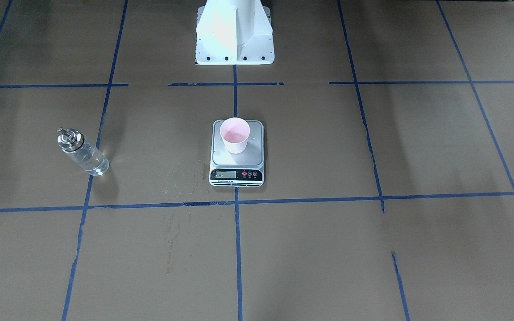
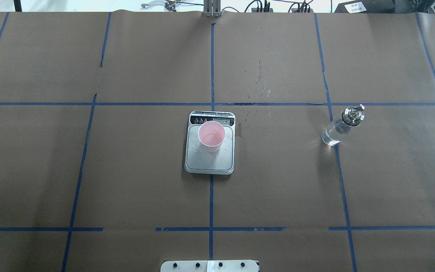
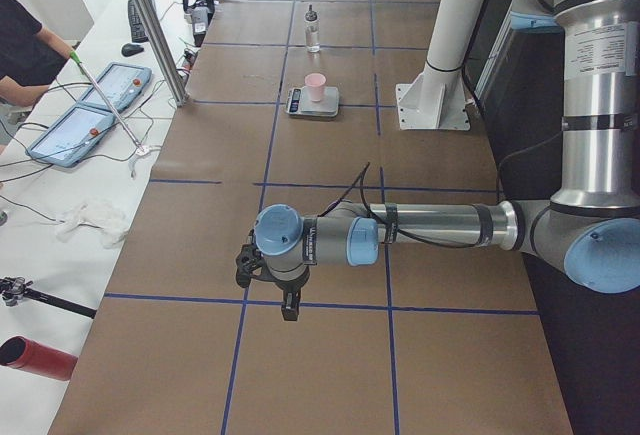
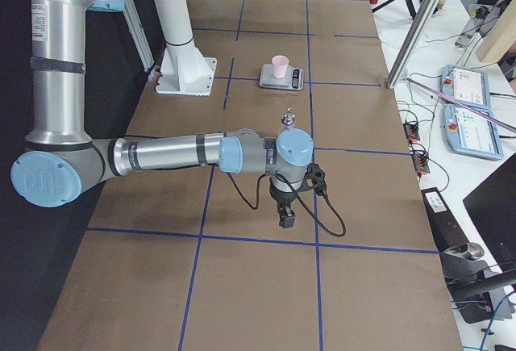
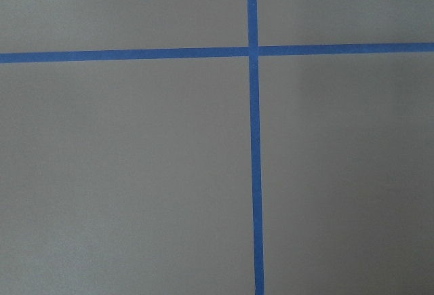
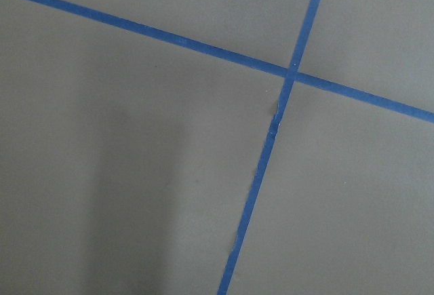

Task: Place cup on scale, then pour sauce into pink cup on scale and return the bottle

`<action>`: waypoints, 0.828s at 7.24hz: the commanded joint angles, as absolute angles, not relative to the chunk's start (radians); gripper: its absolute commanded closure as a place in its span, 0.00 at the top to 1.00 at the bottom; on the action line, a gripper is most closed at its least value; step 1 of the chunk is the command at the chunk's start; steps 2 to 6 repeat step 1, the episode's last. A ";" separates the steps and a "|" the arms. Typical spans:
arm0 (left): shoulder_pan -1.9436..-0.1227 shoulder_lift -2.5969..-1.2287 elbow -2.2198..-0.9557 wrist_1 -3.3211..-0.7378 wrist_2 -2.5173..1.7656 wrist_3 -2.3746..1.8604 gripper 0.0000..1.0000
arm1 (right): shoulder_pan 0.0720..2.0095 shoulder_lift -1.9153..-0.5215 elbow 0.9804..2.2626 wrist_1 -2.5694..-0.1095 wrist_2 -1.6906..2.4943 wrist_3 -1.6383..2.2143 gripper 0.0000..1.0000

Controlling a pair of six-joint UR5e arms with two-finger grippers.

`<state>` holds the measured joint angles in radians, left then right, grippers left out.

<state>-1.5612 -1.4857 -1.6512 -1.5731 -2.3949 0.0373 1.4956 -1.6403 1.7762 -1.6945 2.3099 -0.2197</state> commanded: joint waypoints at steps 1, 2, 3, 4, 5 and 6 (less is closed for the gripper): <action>-1.560 -1.509 -1.652 -1.560 -2.396 0.034 1.00 | 1.496 -1.640 1.778 -1.695 2.287 -0.219 1.00; -1.560 -1.509 -1.652 -1.560 -2.396 0.034 1.00 | 1.496 -1.640 1.778 -1.695 2.287 -0.219 1.00; -1.560 -1.509 -1.652 -1.560 -2.396 0.034 1.00 | 1.496 -1.640 1.778 -1.695 2.287 -0.219 1.00; -1.560 -1.509 -1.652 -1.560 -2.396 0.034 1.00 | 1.496 -1.640 1.778 -1.695 2.287 -0.219 1.00; -1.560 -1.509 -1.652 -1.560 -2.396 0.034 1.00 | 1.496 -1.640 1.778 -1.695 2.287 -0.219 1.00; -1.560 -1.509 -1.652 -1.560 -2.396 0.034 1.00 | 1.496 -1.640 1.778 -1.695 2.287 -0.219 1.00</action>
